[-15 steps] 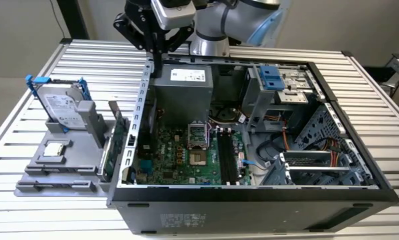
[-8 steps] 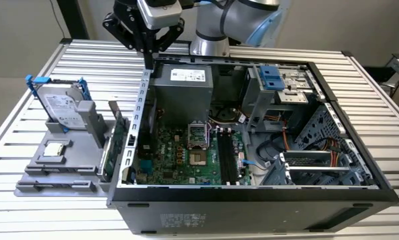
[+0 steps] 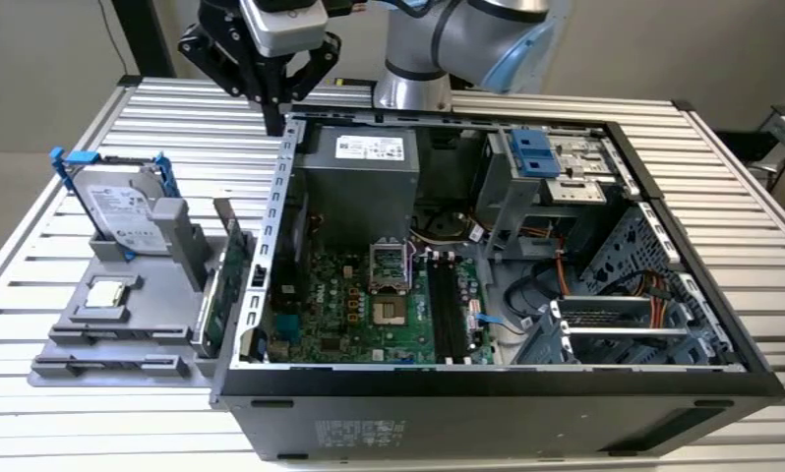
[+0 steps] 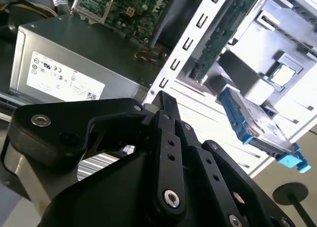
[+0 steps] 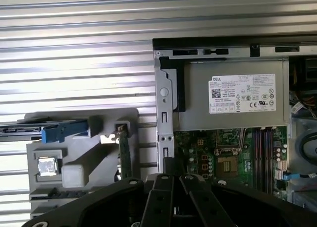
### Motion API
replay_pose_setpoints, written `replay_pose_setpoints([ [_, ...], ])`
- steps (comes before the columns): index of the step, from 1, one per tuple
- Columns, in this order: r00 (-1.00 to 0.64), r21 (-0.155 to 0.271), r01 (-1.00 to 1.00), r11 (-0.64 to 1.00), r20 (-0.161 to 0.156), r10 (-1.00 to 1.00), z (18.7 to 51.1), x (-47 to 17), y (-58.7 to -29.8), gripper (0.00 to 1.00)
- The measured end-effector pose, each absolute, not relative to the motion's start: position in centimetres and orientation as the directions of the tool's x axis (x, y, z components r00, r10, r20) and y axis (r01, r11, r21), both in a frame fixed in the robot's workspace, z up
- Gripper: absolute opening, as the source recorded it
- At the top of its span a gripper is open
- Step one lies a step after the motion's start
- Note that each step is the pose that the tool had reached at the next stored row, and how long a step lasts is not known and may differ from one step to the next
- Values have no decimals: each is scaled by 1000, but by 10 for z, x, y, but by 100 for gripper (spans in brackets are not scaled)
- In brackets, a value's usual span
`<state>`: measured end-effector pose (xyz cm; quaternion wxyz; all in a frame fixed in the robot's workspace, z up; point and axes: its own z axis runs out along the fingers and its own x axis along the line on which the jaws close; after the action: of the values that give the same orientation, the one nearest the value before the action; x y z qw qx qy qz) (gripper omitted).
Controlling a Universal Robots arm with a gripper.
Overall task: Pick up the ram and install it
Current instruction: 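Reach for the ram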
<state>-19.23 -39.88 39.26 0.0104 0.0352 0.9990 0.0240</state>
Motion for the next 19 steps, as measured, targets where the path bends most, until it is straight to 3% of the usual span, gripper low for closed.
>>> replay_pose_setpoints([
  [19, -997, 49, 70, 996, -19, 71, 393, -236, -399, 0],
])
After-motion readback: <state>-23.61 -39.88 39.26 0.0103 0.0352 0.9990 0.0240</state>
